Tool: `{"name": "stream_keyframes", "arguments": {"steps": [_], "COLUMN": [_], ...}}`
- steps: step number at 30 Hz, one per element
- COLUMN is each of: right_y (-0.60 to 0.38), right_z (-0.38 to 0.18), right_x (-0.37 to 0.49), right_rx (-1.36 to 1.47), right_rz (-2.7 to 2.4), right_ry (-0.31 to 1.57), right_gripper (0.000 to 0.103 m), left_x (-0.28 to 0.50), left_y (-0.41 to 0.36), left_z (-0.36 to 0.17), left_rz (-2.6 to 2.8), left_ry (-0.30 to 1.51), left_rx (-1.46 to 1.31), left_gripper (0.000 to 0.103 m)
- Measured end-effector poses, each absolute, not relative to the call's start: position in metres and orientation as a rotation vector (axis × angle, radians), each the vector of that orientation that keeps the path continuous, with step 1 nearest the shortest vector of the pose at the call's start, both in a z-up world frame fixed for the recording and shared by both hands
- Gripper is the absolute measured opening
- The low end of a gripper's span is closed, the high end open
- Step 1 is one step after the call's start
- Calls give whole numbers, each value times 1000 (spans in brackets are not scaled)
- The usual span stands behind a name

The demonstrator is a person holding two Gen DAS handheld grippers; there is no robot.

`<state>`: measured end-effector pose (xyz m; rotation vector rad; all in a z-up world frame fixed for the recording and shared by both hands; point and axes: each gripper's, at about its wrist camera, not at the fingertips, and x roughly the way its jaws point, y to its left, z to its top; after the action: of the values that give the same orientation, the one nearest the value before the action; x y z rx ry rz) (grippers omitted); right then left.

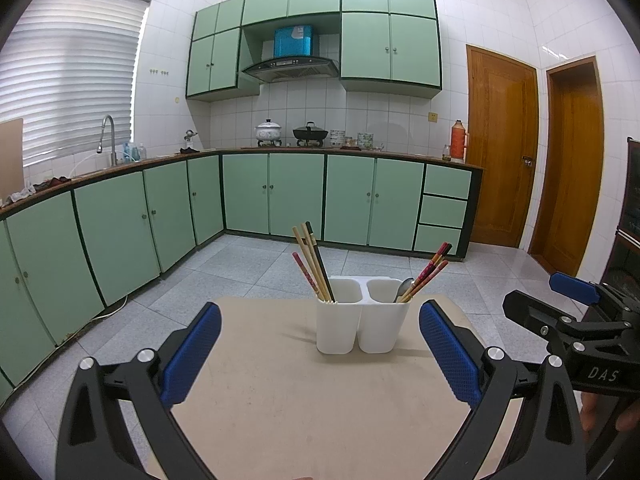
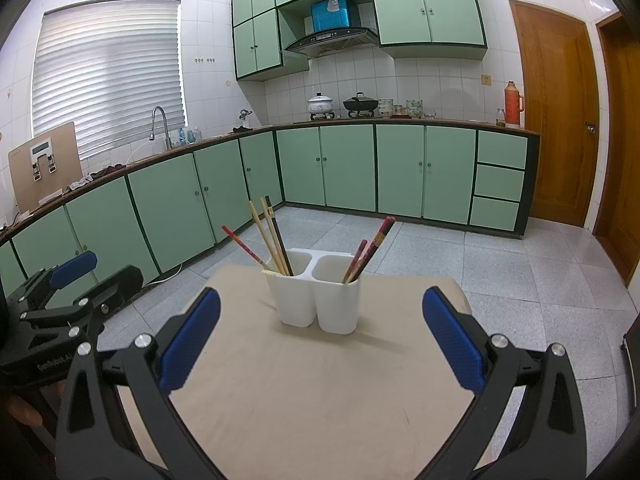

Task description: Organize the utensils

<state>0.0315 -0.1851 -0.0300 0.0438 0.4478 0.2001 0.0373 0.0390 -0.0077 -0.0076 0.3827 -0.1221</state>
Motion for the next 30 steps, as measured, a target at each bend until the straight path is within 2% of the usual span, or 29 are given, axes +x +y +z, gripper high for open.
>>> {"name": "stream_keyframes", "arguments": {"steps": [30], "right_y": [-189], "right_z": [-40], "right_x": [34], "right_rx": [23], "right_rz": [189], "right_ry": [462], "right_gripper": [98], "left_x": [36], "left_y": [39], "left_z": [-12], "left_rz": [-118], "left_ry": [386], "left_rx": [-16], "left_gripper": [97]}}
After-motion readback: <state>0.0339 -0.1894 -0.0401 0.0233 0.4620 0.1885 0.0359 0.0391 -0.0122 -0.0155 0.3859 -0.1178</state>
